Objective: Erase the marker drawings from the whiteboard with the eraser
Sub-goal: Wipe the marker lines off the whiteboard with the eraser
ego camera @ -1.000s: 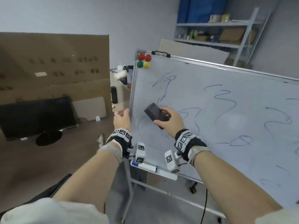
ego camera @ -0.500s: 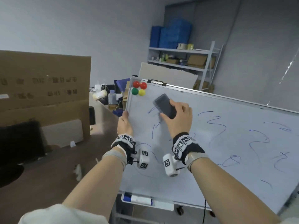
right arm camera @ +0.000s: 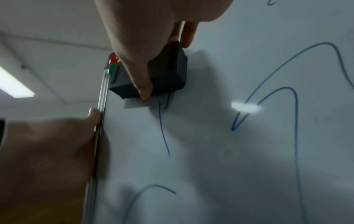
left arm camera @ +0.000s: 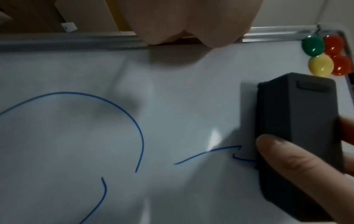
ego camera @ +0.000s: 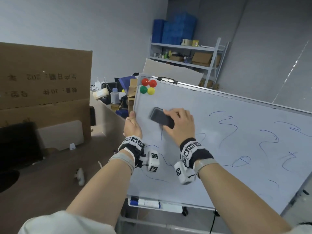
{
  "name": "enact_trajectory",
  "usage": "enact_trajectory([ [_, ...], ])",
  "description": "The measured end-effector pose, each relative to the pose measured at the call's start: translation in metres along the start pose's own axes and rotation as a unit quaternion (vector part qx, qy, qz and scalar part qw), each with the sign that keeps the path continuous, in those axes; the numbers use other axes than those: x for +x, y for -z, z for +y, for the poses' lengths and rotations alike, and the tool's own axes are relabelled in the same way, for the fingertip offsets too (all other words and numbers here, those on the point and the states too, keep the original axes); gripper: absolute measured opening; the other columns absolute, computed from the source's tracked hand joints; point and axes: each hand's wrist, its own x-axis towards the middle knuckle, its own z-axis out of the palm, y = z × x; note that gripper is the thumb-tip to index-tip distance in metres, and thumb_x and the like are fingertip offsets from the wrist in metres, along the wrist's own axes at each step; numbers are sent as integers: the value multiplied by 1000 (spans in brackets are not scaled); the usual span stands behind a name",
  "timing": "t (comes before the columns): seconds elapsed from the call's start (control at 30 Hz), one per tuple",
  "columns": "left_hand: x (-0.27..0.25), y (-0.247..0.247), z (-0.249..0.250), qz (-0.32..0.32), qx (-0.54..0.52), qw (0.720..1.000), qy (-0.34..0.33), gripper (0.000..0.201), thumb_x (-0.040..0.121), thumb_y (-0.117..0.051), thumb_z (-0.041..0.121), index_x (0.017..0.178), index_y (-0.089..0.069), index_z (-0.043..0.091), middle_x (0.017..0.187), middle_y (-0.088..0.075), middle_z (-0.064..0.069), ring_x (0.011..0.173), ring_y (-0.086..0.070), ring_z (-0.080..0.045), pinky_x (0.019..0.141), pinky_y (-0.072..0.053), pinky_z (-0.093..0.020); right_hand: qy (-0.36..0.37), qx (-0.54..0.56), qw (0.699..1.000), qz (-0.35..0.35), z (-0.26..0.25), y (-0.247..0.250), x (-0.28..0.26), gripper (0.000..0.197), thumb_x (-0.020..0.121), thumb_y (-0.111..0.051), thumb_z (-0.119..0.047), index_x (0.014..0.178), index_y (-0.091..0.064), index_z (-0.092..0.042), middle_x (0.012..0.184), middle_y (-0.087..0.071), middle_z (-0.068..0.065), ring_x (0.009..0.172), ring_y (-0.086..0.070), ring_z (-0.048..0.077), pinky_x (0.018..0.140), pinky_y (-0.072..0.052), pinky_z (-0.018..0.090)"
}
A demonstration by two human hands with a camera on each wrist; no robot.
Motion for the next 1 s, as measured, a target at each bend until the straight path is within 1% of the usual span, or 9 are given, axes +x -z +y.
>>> enact_trajectory([
  [0.17, -7, -3, 1, -2, 3, 1000, 9, 60, 100, -21, 58, 105, -57, 10, 113, -65, -17, 113, -55, -39, 110, -31, -52, -208, 38, 967, 143, 18, 15, 16, 61, 79, -77, -34, 135, -53, -34, 122, -51, 4, 108, -43, 25, 91, -37, 35],
  [0.2, -8, -2, 1, -2, 1, 1000, 10, 60, 100, -21, 58, 106, -57, 10, 114, -65, -17, 114, -54, -39, 111, -31, -52, -198, 45, 971, 129, 16, 14, 12, 60, 78, -78, -33, 133, -54, -33, 122, -51, 5, 108, -44, 26, 91, -36, 35],
  [0.33, -2, 4, -1, -2, -2, 1000, 9, 60, 101, -21, 57, 105, -58, 9, 115, -65, -18, 115, -54, -39, 112, -30, -52, -21, -10, 1000, -21, 5, 1, -14, 56, 72, -80, -26, 124, -61, -30, 115, -55, 2, 102, -50, 30, 86, -37, 38],
  [0.37, -2, 4, -1, -5, -4, 1000, 8, 61, 101, -21, 56, 106, -58, 8, 115, -64, -18, 116, -54, -40, 112, -30, -52, -32, -12, 999, -5, 7, 5, -10, 55, 72, -79, -27, 124, -61, -30, 114, -56, 2, 102, -50, 30, 86, -38, 38],
  [0.5, -6, 0, -3, -11, -2, 1000, 8, 62, 100, -21, 58, 107, -58, 8, 115, -64, -18, 115, -54, -40, 111, -30, -52, -216, 41, 967, 126, 23, 20, 10, 55, 73, -81, -29, 123, -58, -26, 120, -52, 6, 107, -45, 27, 91, -39, 37],
  [0.63, 0, 1, -7, -19, -16, 1000, -4, 65, 100, -23, 59, 104, -60, 6, 109, -66, -19, 110, -57, -40, 108, -35, -52, -107, 39, 993, -22, 7, -4, -22, 53, 66, -82, -25, 115, -62, -25, 114, -53, 5, 101, -47, 30, 89, -44, 46],
  [0.7, 3, 2, -10, -19, -23, 1000, -4, 63, 100, -24, 59, 103, -61, 8, 108, -67, -16, 110, -58, -38, 109, -35, -51, -61, 5, 995, -79, 4, -12, -34, 51, 66, -79, -25, 115, -62, -23, 114, -53, 4, 100, -48, 30, 87, -43, 43],
  [0.9, 0, -3, -13, -20, -14, 1000, -5, 61, 97, -23, 64, 94, -59, 14, 105, -67, -13, 107, -58, -36, 105, -40, -49, -153, 52, 985, 68, 13, 10, 8, 52, 69, -82, -25, 117, -61, -26, 117, -51, 2, 106, -44, 26, 89, -35, 34],
  [1.0, 5, 0, -18, -27, -25, 999, -7, 61, 99, -26, 61, 96, -61, 10, 100, -66, -12, 103, -59, -34, 100, -43, -41, -100, 58, 993, -19, -1, -7, -12, 54, 66, -84, -27, 116, -62, -25, 115, -53, 3, 103, -47, 29, 88, -41, 39],
])
